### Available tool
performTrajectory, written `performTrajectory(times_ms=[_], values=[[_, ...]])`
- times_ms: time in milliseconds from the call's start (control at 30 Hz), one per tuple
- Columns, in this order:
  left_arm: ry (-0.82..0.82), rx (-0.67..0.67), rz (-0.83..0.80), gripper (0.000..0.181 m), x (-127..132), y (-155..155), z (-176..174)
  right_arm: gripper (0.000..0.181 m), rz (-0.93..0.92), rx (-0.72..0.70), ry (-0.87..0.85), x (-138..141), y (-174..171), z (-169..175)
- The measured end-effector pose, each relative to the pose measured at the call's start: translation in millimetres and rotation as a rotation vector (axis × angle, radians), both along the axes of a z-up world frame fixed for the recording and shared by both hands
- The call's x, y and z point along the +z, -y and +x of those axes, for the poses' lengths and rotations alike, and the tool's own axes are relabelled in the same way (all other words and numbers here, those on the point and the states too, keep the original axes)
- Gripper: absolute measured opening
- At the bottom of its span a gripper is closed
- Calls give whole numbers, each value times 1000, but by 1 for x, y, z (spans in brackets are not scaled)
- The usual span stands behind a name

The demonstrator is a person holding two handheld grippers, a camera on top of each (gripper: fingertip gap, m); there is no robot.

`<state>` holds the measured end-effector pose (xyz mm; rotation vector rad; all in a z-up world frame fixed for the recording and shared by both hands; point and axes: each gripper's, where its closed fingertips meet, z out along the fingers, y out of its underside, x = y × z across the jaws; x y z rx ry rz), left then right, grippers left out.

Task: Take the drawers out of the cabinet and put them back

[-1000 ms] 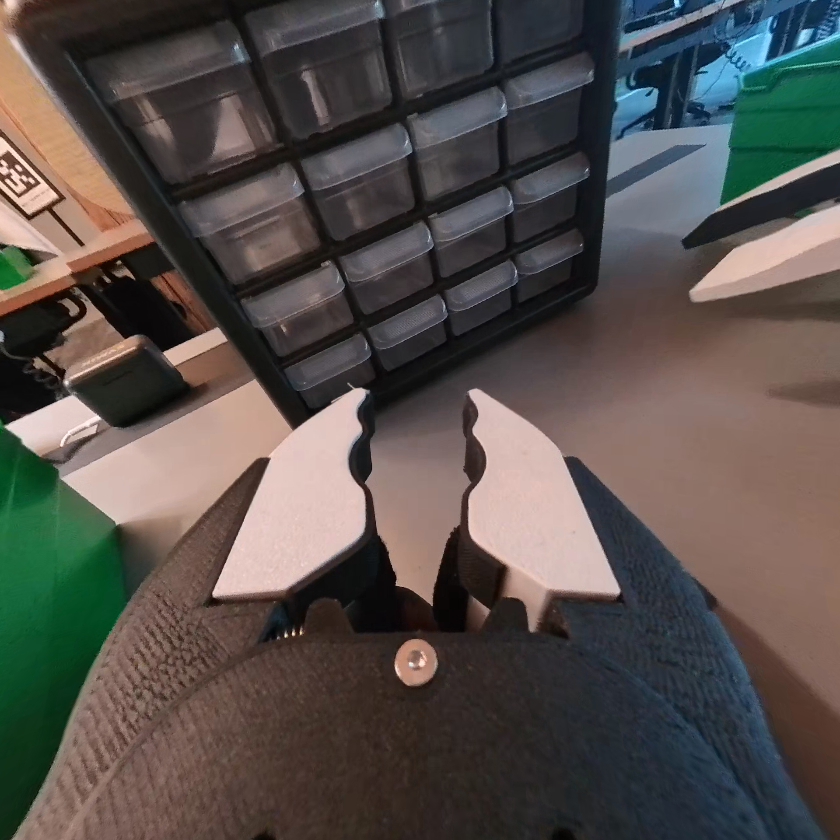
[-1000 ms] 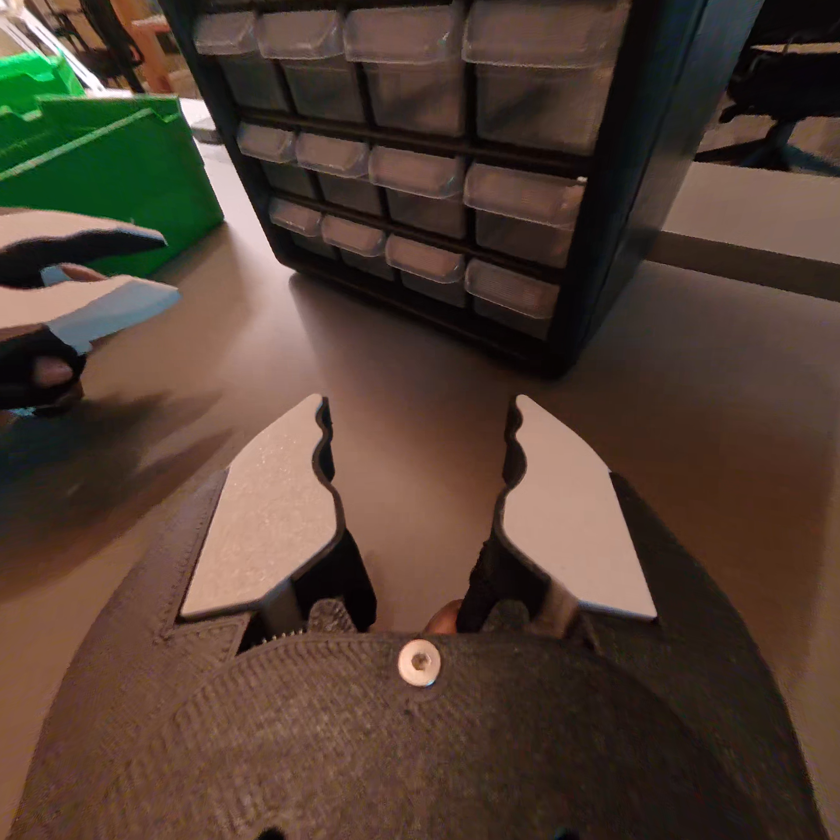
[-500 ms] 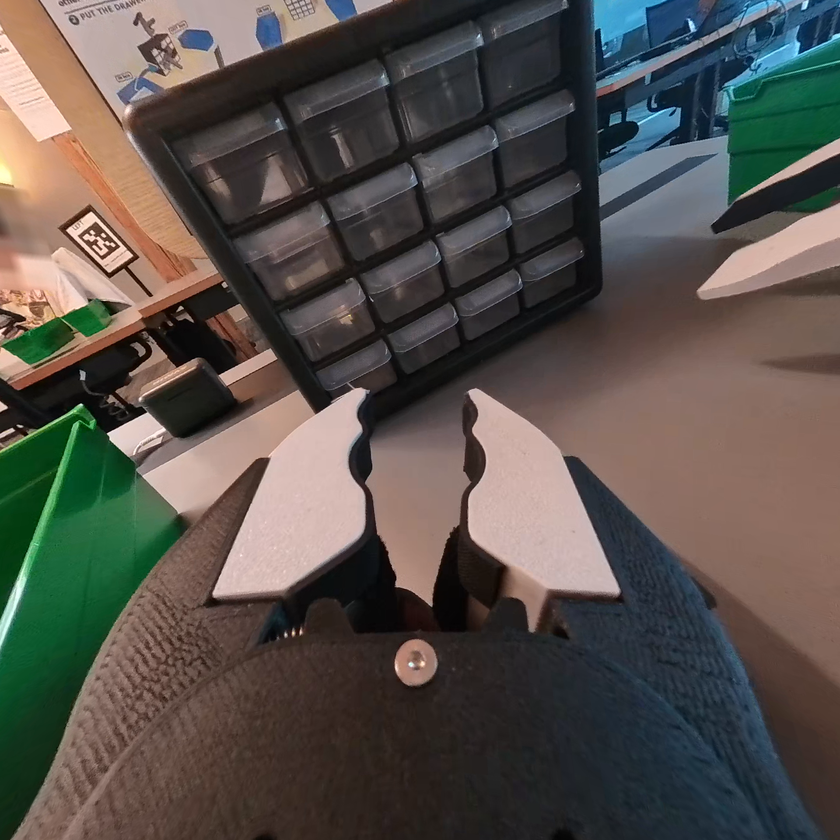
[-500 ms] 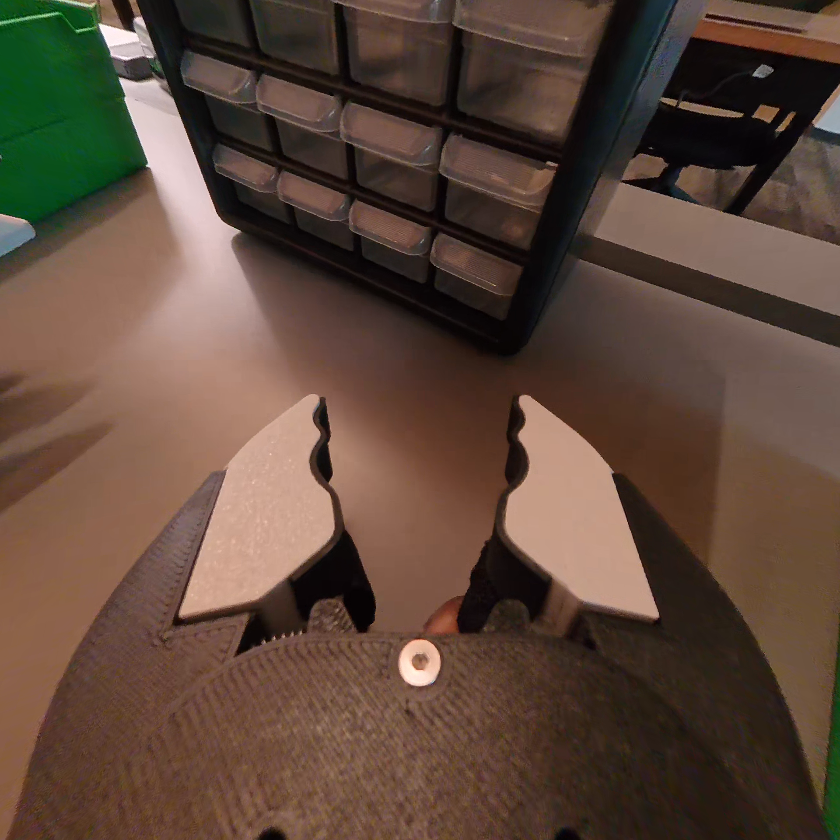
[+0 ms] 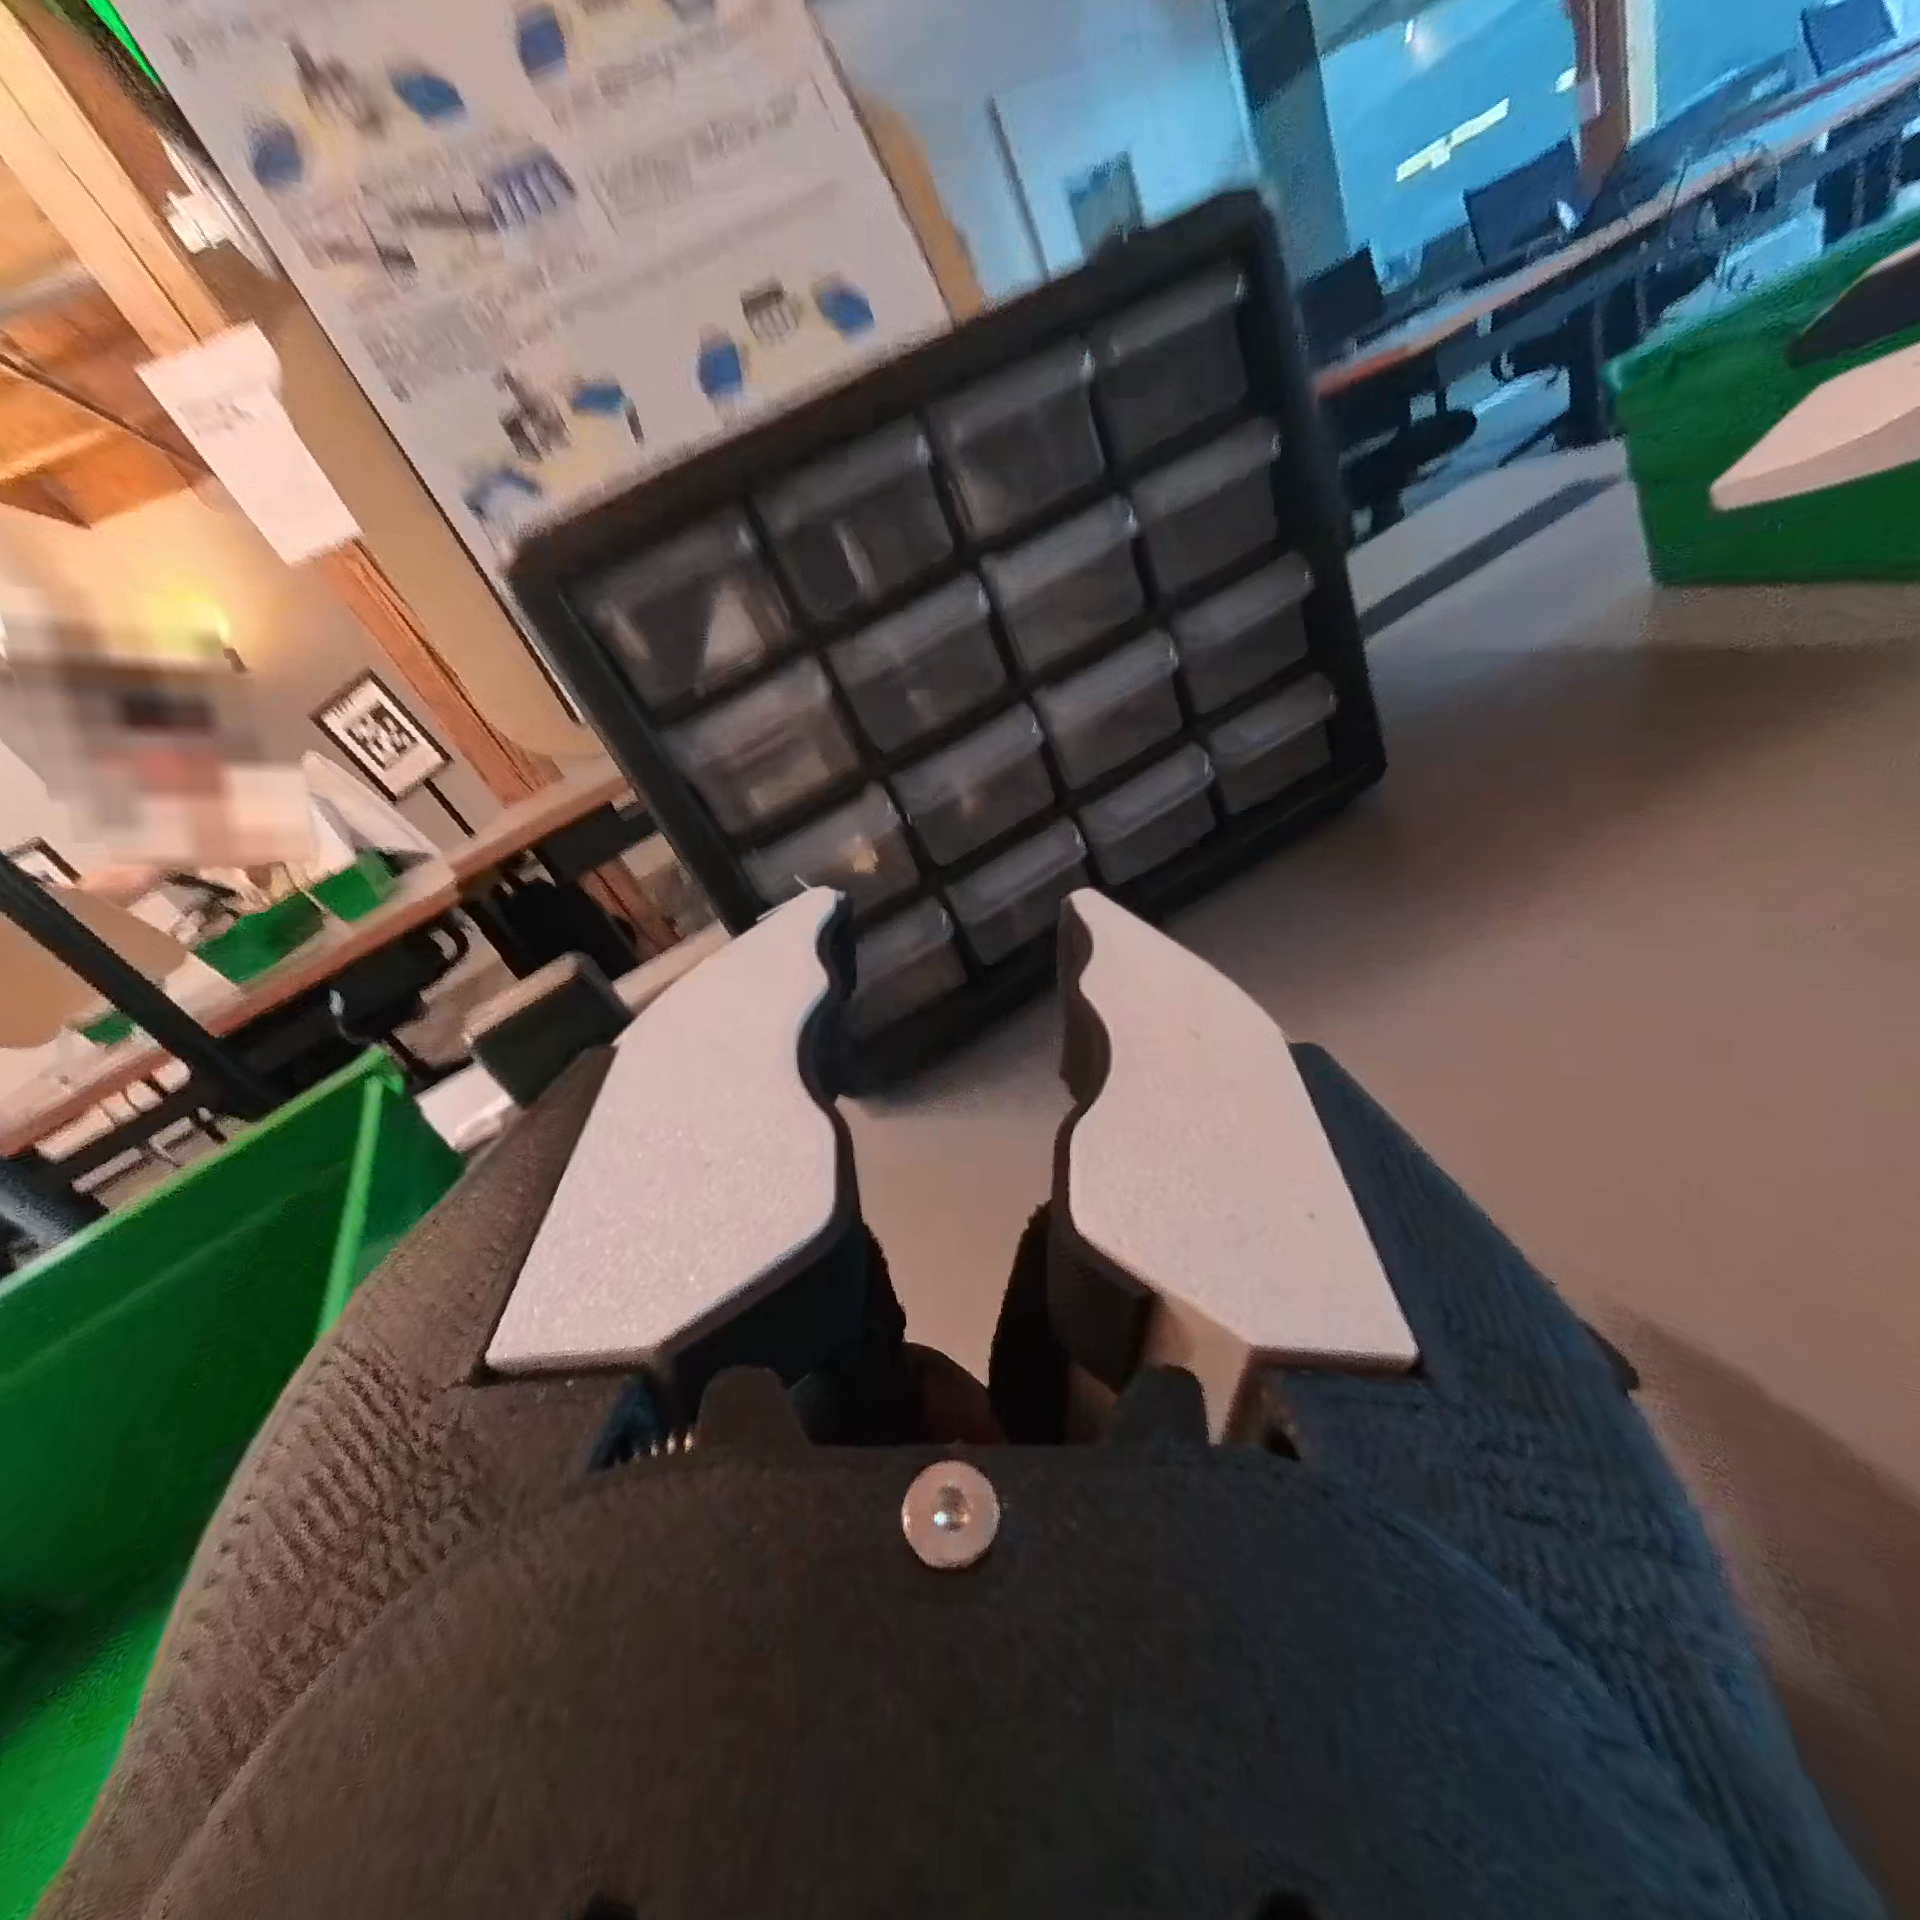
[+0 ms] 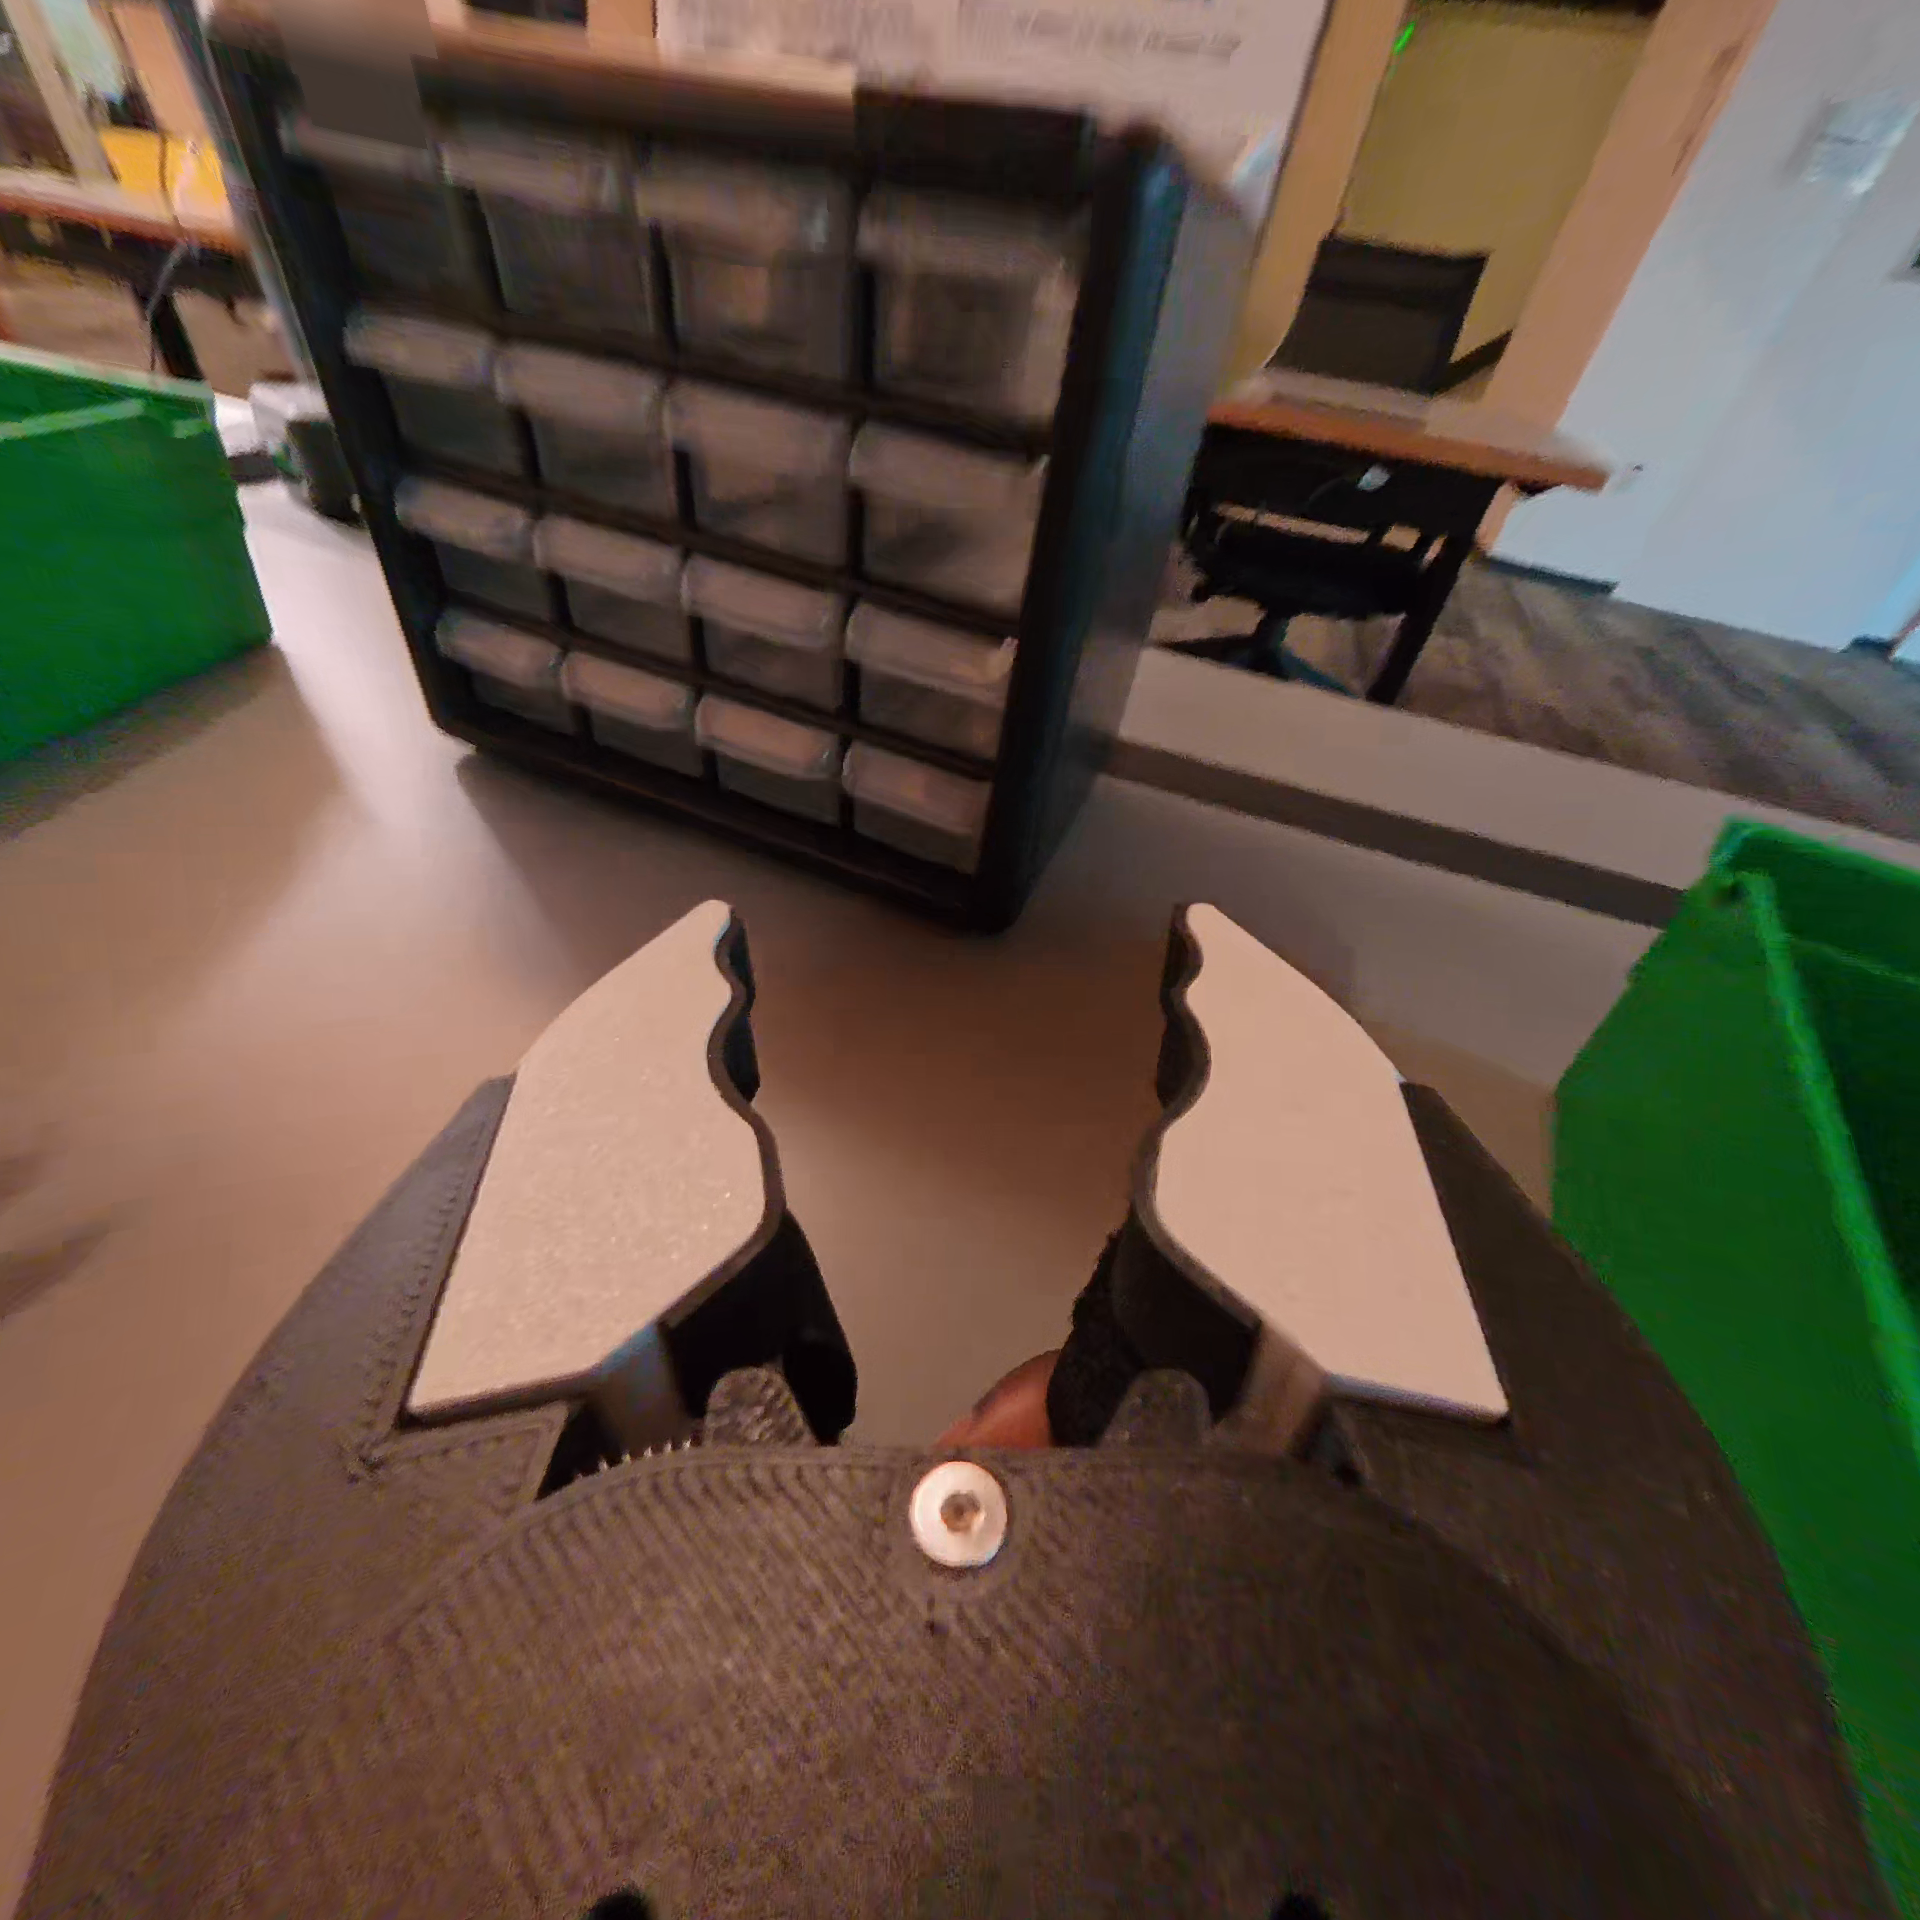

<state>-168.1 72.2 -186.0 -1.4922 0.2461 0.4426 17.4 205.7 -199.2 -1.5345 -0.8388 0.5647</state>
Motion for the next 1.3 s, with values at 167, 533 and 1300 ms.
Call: performTrajectory(times_ms=[167,533,1300], values=[[-40,86,126,37,27,18,-2,69,104,-168,-112,23,5,49],[-69,301,409,45,72,126,10,65,286,-310,-153,47,29,94],[49,440,-136,0,-34,150,-60,7,12,-316,123,-38,44,170]])
